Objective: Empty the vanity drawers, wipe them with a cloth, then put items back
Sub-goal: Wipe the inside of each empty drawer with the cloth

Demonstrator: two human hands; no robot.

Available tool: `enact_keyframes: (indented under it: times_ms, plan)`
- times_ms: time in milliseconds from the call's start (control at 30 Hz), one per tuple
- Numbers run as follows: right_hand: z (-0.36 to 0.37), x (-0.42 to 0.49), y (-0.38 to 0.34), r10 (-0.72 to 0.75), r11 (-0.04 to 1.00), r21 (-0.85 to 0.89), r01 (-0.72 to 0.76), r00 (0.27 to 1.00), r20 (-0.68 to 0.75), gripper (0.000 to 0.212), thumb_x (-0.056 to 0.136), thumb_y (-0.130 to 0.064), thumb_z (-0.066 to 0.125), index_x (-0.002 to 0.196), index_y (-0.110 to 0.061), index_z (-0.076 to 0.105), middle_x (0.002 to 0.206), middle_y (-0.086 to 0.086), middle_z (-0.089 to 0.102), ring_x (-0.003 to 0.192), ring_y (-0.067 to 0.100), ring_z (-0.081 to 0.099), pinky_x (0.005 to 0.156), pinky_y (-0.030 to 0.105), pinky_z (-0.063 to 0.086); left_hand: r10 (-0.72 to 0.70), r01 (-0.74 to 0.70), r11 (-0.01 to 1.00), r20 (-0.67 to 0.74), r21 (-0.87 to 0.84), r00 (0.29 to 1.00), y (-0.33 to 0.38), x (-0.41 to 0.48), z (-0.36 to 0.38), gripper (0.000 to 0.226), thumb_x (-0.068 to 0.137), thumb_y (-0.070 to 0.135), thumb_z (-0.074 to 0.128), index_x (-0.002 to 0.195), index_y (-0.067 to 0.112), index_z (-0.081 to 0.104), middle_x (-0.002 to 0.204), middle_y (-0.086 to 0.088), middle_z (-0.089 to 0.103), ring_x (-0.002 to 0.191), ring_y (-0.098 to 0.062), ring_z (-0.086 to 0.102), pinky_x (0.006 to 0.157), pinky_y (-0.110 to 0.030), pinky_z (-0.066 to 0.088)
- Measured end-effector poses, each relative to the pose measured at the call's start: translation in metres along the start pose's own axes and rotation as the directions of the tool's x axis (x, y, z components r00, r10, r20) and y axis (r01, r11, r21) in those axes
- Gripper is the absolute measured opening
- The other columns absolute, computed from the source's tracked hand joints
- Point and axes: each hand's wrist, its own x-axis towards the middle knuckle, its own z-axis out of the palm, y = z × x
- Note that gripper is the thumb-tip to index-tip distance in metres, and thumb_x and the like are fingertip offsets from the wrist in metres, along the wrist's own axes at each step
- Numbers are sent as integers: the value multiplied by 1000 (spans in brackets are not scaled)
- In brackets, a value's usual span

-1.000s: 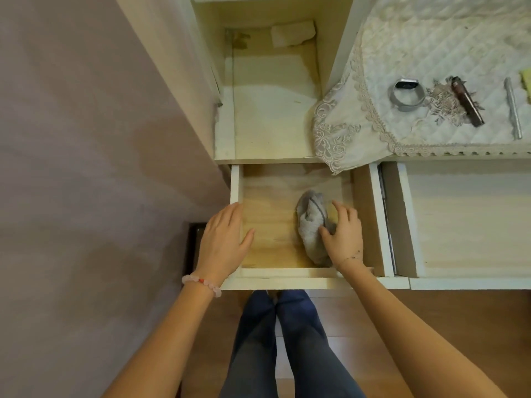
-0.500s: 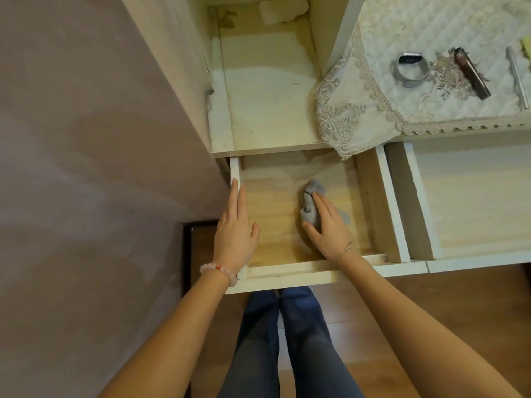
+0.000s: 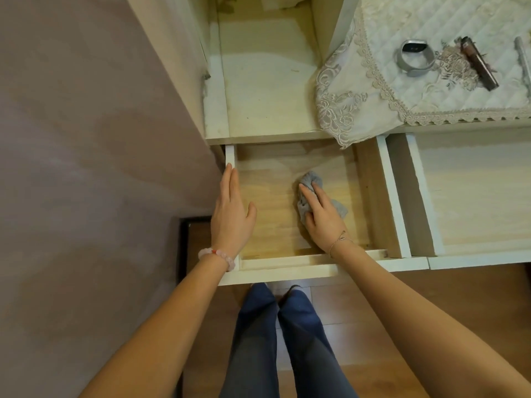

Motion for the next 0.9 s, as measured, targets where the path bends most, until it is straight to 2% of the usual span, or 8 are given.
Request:
enact_keyframes:
  times_ms: [67, 133, 200, 267, 400, 533, 667, 900]
  plan:
    - [1, 0, 1, -3, 1000, 9, 3, 1000, -1, 55, 93, -10, 42, 145, -21, 26, 154, 10, 18, 139, 27, 24, 113, 34, 26, 1, -1, 1000, -2, -13, 1000, -1, 5, 0, 71, 90, 16, 52, 148, 13, 10, 156, 7, 1, 131, -12, 32, 88, -17, 33]
    - [2, 1, 2, -3, 1000, 17, 3, 1000, -11, 55, 94, -12, 43, 145, -22, 26, 154, 9, 19, 139, 26, 24, 112, 33, 25, -9, 9, 999, -2, -47, 1000, -3, 7, 1, 70, 91, 17, 51, 148, 16, 10, 156, 11, 0, 129, 4, 23, 93, -12, 28]
    - [4, 3, 3, 0, 1000, 21, 0, 1000, -24, 55, 93, -16, 45, 145, -23, 27, 153, 9, 20, 138, 26, 25, 111, 32, 25, -45, 46, 989, 7, -139, 999, -5, 7, 3, 65, 94, 19, 48, 148, 23, 13, 154, 16, 2, 120, 20, 11, 93, -3, 20]
    - [6, 7, 5, 3, 1000, 14, -2, 1000, -22, 56, 92, -21, 49, 144, -24, 27, 153, 9, 21, 137, 26, 26, 110, 32, 25, -117, 121, 955, 28, -272, 993, -8, 5, 4, 58, 96, 23, 43, 146, 33, 16, 153, 18, 8, 117, 24, 8, 92, 0, 15]
    - [8, 15, 12, -50, 998, -45, 50, 999, -6, 62, 89, -20, 58, 143, -18, 30, 150, 14, 26, 135, 30, 30, 111, 36, 26, -202, 207, 888, 57, -411, 978, -9, 2, 2, 49, 99, 31, 35, 143, 43, 17, 141, 31, 21, 118, 24, 15, 90, 2, 15]
    - [6, 28, 18, -135, 989, -68, 133, 991, -20, 57, 88, -8, 54, 141, -10, 34, 144, 22, 32, 130, 37, 35, 109, 42, 31, -258, 259, 870, 61, -420, 964, -9, 2, 4, 51, 100, 36, 30, 146, 40, 9, 150, 23, 17, 133, 6, 18, 105, -18, 17]
    - [1, 62, 13, -36, 999, -5, 36, 996, -86, 62, 90, -12, 50, 145, -6, 21, 149, 21, 23, 136, 34, 26, 111, 33, 21, -299, 300, 864, 68, -404, 952, -11, 3, 7, 53, 99, 39, 30, 148, 31, 11, 153, 10, 22, 138, -9, 23, 111, -28, 21]
    - [9, 85, -2, 76, 997, 48, -67, 975, -210, 69, 89, -35, 52, 146, -11, 20, 151, 15, 23, 140, 26, 18, 114, 31, 10, -314, 317, 849, 79, -423, 946, -13, 4, 10, 48, 99, 42, 25, 145, 28, 24, 146, 8, 37, 132, -8, 34, 103, -23, 29]
